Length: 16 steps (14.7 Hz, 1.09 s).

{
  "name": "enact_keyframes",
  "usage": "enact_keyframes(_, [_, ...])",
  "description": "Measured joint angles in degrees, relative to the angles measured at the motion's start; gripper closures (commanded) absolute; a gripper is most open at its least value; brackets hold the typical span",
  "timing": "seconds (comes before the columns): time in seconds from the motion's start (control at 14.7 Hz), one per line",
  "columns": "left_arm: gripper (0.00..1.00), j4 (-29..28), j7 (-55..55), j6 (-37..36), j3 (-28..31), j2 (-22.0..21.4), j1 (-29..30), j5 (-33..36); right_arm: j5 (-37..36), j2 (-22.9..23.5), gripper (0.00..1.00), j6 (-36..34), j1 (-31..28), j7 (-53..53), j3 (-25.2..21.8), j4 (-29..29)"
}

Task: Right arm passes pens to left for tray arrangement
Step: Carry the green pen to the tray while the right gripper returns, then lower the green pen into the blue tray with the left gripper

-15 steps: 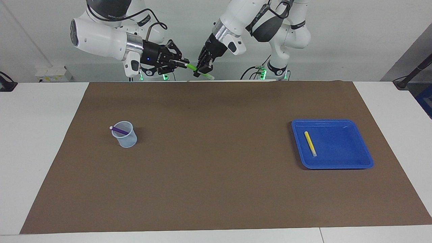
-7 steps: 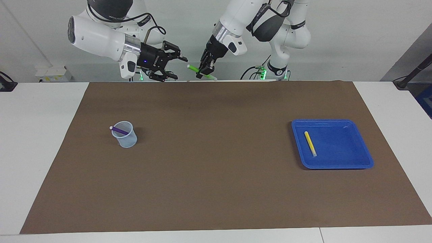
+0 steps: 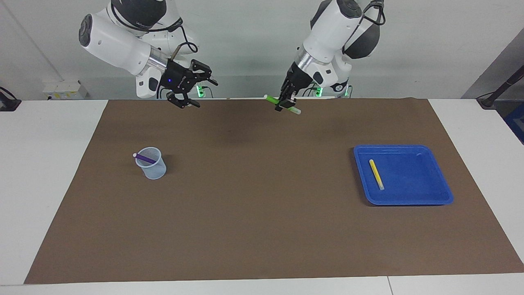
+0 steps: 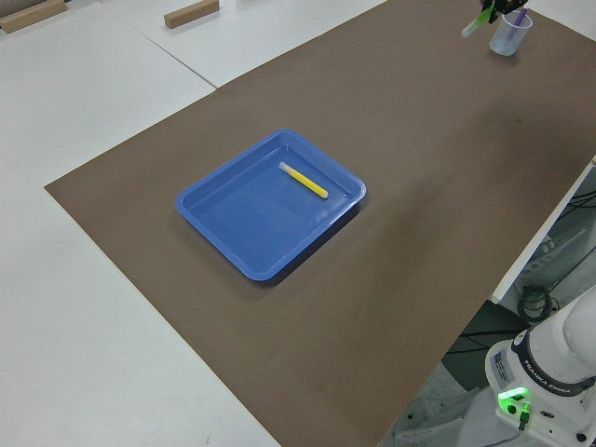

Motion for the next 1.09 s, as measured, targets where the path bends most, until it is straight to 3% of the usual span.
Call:
enact_keyframes(0.34, [1.00, -0.3, 20.9, -5.3, 0.2, -0.3, 13.7, 0.1, -10.9, 0.0, 0.00, 1.3, -0.4, 0.0, 0.0, 0.0])
enact_keyframes(0.68, [1.00, -4.3, 46.0, -6.7, 0.4, -1.6, 27.1, 0.5, -20.7, 0.0, 0.00, 3.4, -0.6, 0.0, -0.1, -0.2])
enact_keyframes(1.09, [1.00, -6.0, 71.9, -6.4, 0.3, 0.6, 33.6, 12.1, -27.5, 0.0, 0.00, 5.4, -4.1, 0.0, -0.2, -1.3])
